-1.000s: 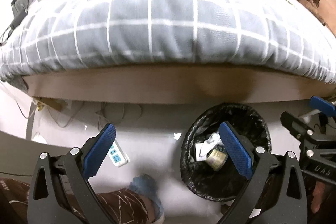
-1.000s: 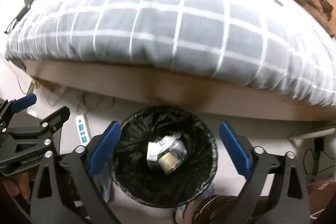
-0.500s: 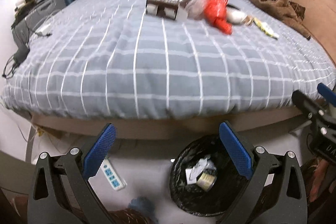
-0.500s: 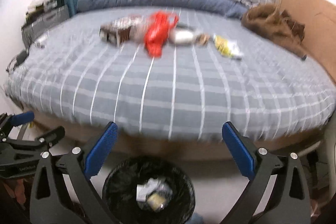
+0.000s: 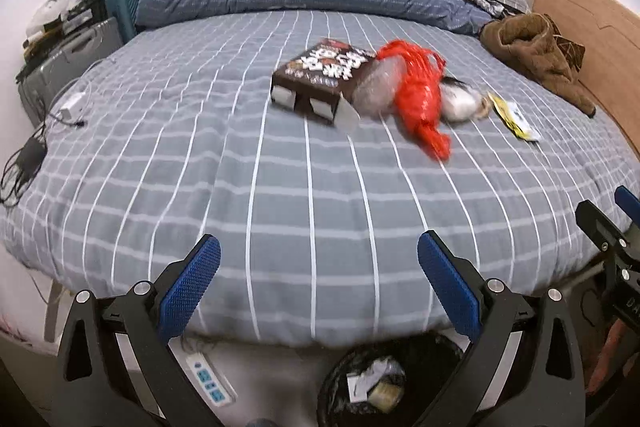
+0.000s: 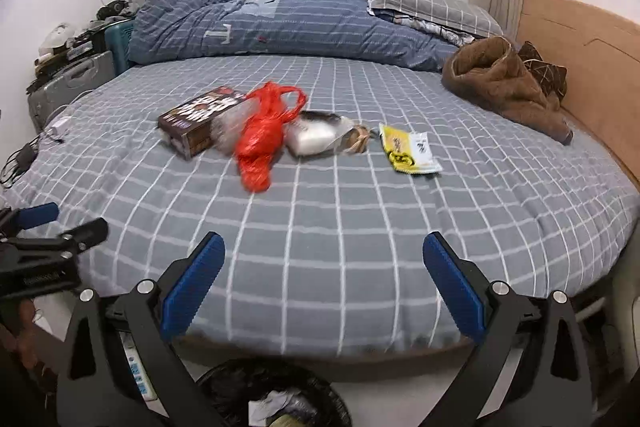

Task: Collect trash
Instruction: 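Move both open tools back toward the trash on the bed, then grasp the brown chocolate box with the left tool while the right tool grasps the yellow snack packet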

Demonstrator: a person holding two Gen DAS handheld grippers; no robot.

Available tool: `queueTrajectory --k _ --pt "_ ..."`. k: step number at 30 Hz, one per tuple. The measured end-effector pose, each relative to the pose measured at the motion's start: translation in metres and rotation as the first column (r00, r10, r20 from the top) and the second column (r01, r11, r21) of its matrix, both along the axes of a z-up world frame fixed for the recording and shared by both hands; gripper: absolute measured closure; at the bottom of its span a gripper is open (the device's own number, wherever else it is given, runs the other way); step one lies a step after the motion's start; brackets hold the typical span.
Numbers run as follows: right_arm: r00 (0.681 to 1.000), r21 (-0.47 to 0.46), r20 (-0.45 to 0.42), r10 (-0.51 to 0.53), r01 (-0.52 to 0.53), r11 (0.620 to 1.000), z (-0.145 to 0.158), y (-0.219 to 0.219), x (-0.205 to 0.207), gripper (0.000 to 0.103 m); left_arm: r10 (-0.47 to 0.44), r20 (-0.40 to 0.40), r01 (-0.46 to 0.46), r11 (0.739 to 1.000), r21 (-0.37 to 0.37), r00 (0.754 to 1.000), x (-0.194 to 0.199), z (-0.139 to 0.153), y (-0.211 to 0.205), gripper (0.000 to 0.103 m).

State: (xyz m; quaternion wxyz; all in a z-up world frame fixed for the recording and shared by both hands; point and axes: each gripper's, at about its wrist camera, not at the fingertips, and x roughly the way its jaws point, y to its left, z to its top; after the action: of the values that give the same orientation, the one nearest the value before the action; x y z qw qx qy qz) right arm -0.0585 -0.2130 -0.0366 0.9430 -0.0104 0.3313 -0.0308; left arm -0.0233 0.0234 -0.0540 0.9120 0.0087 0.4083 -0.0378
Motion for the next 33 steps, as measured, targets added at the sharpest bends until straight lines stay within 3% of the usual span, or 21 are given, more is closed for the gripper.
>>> queueTrajectory --k 16,26,33 --pt "0.996 -0.004 -0.044 -0.080 0.079 0.997 -0.015 -0.062 0.109 0.008 -0.028 -0.012 0.028 0.999 -0.019 1.000 0.120 -0.005 -0.006 0.006" --pt "0.990 -0.019 -0.078 -0.113 0.112 0.994 -0.030 -0.090 0.163 0.008 -0.100 -0.032 0.101 0.994 0.038 0.995 0.191 -0.015 -0.010 0.006" --pt "0.983 -0.005 -0.133 -0.126 0.127 0.992 -0.046 -0.108 0.191 0.008 -0.164 -0.065 0.168 0.984 0.058 0.984 0.218 -0.022 -0.009 0.006"
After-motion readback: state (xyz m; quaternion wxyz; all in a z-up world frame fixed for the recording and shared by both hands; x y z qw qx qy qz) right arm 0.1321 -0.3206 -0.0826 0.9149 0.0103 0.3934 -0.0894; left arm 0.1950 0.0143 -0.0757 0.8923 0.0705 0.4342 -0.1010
